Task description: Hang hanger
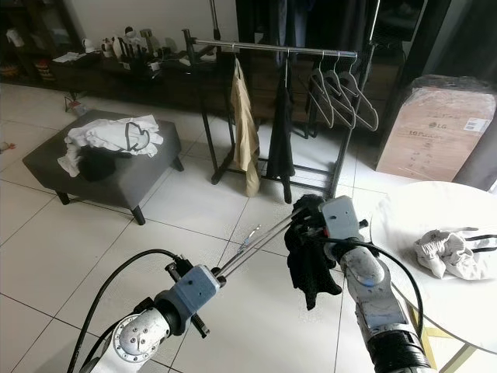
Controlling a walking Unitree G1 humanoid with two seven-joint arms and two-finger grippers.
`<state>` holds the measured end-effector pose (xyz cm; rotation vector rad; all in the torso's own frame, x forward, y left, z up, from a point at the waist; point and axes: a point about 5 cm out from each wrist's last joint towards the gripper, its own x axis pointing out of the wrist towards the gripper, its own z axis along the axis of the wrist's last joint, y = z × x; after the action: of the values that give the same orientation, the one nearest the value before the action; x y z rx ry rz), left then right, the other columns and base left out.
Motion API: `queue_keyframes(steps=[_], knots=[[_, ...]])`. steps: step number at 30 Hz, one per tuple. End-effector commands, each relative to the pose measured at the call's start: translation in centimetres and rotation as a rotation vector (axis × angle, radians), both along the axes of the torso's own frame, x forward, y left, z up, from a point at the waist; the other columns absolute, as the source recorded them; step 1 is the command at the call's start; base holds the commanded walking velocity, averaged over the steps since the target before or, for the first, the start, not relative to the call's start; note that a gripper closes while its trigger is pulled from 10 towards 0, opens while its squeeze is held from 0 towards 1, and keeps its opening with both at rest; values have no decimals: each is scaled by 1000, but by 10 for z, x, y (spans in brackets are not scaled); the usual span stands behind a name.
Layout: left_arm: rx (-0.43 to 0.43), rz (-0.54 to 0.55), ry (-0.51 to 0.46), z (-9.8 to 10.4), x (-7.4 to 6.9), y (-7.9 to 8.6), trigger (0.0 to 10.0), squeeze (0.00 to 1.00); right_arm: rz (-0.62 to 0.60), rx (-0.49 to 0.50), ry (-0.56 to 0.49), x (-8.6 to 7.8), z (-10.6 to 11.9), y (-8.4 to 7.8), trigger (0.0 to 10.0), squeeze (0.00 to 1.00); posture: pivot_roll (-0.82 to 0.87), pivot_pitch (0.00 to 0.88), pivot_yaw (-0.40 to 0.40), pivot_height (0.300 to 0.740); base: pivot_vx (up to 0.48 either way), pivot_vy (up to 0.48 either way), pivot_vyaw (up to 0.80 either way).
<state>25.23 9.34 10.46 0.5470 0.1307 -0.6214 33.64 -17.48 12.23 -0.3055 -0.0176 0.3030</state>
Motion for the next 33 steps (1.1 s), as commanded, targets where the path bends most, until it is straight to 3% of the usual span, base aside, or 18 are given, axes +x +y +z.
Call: queue_keyframes(steps=[1, 7, 12, 25, 33], knots=[[17, 14, 40, -5, 1, 3, 10000, 0, 87, -11, -27, -4, 6, 11, 0, 0, -42, 91, 22, 740, 0, 0, 0], [15, 24, 56, -6, 3, 2, 10000, 0, 246, -52, 26, -15, 0, 28, 0, 0, -44, 91, 23, 740, 0, 0, 0], [17, 101, 51, -4, 8, 4, 10000, 0, 380, -78, 98, -29, -8, 37, 0, 0, -46, 92, 22, 740, 0, 0, 0], [-11, 232, 312, -24, 4, 15, 10000, 0, 232, -26, -5, -16, 15, 25, 0, 0, -45, 92, 25, 740, 0, 0, 0], [-37, 189, 495, -30, -8, 10, 10000, 0, 148, -28, -27, -10, 18, 20, 0, 0, -45, 90, 26, 740, 0, 0, 0]])
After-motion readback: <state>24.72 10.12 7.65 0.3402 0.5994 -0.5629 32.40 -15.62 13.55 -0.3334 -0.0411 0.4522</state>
